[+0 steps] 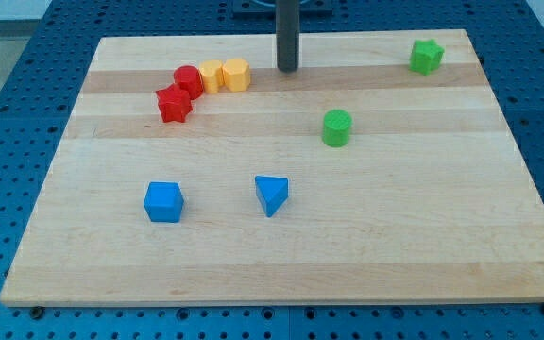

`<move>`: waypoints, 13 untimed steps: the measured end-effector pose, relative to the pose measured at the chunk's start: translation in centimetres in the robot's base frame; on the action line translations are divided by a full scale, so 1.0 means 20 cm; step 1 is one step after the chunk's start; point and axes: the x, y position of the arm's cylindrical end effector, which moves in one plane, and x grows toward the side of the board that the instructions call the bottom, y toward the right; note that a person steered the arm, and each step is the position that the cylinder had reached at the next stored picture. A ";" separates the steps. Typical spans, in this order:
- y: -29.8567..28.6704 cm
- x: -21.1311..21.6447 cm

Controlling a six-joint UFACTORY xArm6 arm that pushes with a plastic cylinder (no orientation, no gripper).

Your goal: Place green circle on right side of yellow hexagon

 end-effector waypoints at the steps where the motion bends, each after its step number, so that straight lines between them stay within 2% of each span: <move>1: 0.00 0.01; 2: 0.00 0.22; 3: -0.06 0.85; 4: -0.07 1.00; 5: 0.21 1.04; 6: 0.33 1.06; 7: 0.33 1.02; 9: 0.33 0.49; 11: 0.56 0.61; 13: 0.31 0.23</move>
